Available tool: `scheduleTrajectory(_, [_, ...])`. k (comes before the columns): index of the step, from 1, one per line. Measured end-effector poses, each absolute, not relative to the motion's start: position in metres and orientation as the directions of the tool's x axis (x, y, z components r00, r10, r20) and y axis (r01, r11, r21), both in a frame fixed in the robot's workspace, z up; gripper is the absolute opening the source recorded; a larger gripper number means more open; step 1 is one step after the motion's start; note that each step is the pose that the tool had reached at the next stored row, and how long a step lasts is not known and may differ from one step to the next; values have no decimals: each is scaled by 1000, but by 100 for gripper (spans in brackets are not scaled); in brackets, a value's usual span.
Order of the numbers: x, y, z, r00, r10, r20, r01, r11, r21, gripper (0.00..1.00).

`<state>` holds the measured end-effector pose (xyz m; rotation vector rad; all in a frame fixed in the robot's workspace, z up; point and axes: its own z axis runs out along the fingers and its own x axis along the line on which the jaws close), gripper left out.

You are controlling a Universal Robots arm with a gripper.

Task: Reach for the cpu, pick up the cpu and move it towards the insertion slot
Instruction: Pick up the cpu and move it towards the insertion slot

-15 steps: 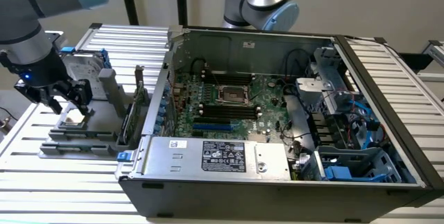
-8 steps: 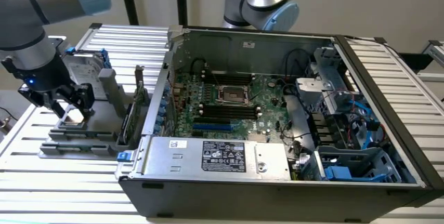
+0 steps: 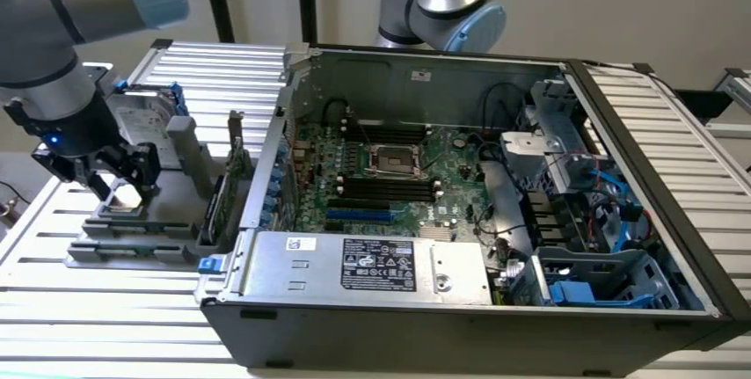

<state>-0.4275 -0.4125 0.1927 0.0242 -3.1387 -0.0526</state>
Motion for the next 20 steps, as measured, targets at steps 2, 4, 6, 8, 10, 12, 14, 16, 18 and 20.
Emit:
scheduleTrajectory(2, [-428, -412, 192, -1000, -15, 2, -14, 999, 33, 65])
scheduleTrajectory(4, [-428, -412, 191, -1000, -13, 3, -13, 999, 33, 65])
scheduleTrajectory(6, [-428, -411, 191, -1000, -11, 3, -11, 999, 33, 65])
scheduleTrajectory(8, [-428, -411, 191, -1000, -9, 3, -9, 999, 34, 65])
scheduleTrajectory(10, [-429, -410, 190, -1000, -8, 4, -8, 999, 34, 65])
scheduleTrajectory(12, [-429, -409, 190, -1000, -6, 4, -6, 999, 33, 65])
scheduleTrajectory(14, [-430, -409, 190, -1000, -5, 5, -4, 999, 34, 65])
scheduleTrajectory(16, [-430, -409, 189, -1000, -3, 5, -3, 999, 34, 65])
scheduleTrajectory(18, [-431, -409, 189, -1000, -2, 6, -1, 999, 34, 65])
scheduleTrajectory(20, [-431, -408, 189, -1000, -1, 6, -1, 999, 33, 65])
